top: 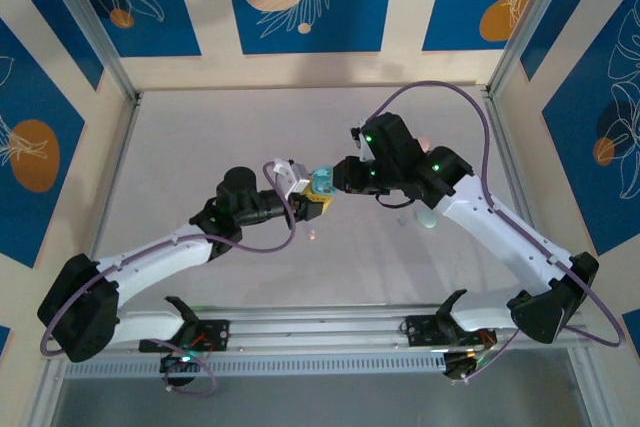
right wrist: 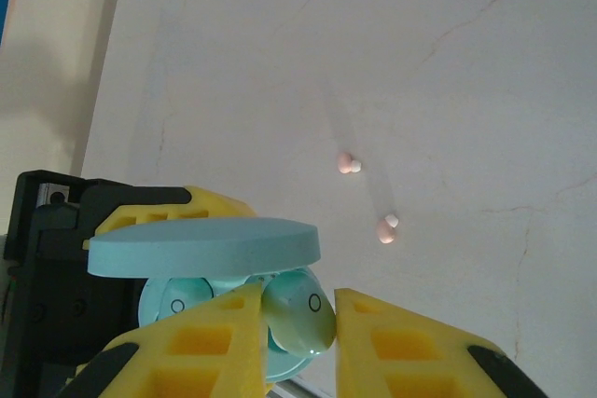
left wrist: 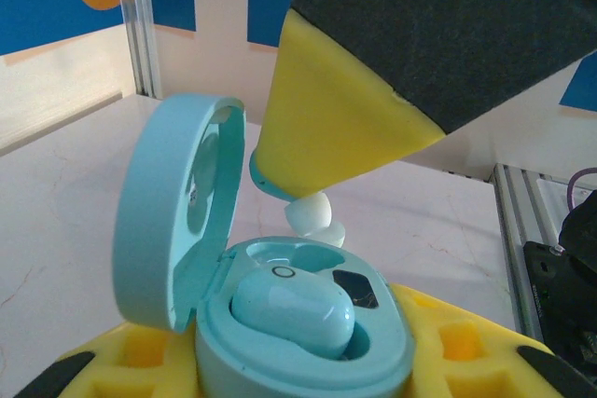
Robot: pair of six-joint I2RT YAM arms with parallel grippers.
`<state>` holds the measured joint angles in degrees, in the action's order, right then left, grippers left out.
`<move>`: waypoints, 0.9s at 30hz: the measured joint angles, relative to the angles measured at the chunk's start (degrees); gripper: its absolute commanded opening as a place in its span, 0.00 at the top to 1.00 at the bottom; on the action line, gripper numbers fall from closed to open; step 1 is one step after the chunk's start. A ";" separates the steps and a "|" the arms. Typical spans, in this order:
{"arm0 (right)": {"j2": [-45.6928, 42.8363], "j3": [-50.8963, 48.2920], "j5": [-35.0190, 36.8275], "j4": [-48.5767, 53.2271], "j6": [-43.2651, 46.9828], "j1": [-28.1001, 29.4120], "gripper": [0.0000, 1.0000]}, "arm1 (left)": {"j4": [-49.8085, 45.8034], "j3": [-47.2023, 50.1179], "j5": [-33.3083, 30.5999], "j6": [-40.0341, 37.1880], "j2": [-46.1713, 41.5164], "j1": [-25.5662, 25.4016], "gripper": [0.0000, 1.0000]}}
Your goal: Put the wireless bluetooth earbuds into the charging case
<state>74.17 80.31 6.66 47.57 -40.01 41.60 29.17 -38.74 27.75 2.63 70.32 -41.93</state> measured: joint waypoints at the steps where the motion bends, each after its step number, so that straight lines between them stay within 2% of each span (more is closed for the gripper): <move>1: 0.02 -0.02 0.00 0.02 0.00 0.02 0.76 | 0.07 0.00 0.00 0.00 0.00 0.00 0.75; 22: 0.55 -0.07 -1.07 0.02 1.27 0.83 0.77 | 1.25 0.00 -0.42 0.44 0.00 0.00 0.75; 27: 1.11 -0.07 -1.07 0.04 1.70 0.94 0.74 | 1.22 0.00 -0.61 0.44 0.35 0.00 0.76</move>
<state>75.29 80.25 5.58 47.62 -38.30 42.54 30.39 -38.74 27.14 3.07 70.67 -41.93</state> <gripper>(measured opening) 0.248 0.354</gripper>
